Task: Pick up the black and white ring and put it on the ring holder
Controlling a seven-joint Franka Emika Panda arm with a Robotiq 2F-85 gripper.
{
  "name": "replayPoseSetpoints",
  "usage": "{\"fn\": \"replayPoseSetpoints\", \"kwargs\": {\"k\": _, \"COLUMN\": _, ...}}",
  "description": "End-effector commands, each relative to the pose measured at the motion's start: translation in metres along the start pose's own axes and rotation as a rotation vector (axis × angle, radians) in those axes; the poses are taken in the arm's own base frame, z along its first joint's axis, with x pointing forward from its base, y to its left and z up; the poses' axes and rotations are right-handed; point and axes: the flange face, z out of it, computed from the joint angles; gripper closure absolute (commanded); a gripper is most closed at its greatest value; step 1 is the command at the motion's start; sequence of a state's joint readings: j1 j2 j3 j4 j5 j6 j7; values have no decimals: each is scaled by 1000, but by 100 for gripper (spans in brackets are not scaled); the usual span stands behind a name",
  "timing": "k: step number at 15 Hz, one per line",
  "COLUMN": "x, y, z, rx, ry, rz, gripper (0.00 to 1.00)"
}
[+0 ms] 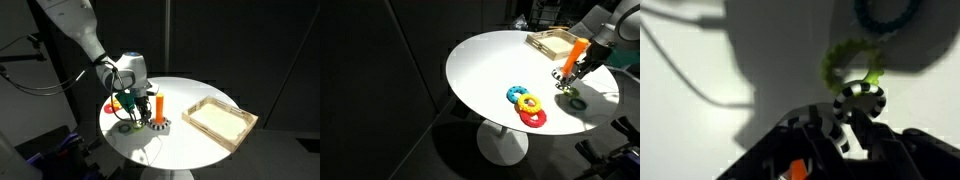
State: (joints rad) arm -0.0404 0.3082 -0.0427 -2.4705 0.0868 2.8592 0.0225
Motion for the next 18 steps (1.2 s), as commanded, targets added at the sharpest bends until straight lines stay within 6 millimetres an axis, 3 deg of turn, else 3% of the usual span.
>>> {"fn": "replayPoseSetpoints", "kwargs": {"k": 1, "x": 1, "y": -5, "z": 1, "rx": 0, "ry": -3, "rz": -9, "gripper": 30}}
{"fn": "replayPoseSetpoints", "kwargs": {"k": 5, "x": 1, "y": -9, "z": 10, "rx": 1, "ry": -11, "rz": -15, "gripper": 1}}
{"fn": "replayPoseSetpoints", "kwargs": {"k": 18, "x": 12, "y": -26, "z": 46, "rx": -16, "ry": -31, "rz": -53, "gripper": 0}}
